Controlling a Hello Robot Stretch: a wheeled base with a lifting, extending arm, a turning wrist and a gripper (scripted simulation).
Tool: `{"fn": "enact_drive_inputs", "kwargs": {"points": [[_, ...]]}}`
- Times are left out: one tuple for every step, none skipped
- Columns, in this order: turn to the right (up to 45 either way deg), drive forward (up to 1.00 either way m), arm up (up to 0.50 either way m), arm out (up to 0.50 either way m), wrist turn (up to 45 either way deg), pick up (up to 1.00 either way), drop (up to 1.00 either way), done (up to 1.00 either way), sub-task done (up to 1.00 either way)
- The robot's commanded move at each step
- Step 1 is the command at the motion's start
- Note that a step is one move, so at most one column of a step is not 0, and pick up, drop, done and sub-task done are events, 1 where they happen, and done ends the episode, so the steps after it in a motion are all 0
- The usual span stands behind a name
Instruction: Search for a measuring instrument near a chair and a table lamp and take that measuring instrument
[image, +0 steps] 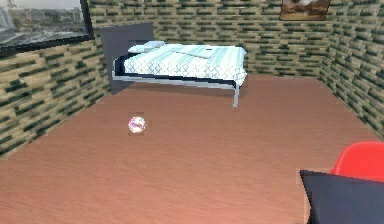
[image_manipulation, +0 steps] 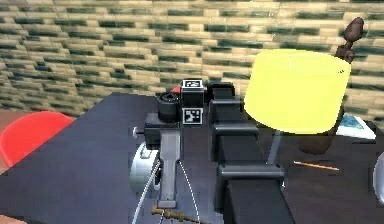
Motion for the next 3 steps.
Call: {"fn": "enact_drive_inputs", "kwargs": {"points": [[0.0, 0.0, 0.0, 0.0, 45.0, 0.0, 0.0, 0.0, 0.0], [0.0, 0.0, 0.0, 0.0, 45.0, 0.0, 0.0, 0.0, 0.0], [0.0, 0.0, 0.0, 0.0, 45.0, 0.0, 0.0, 0.0, 0.0]]}}
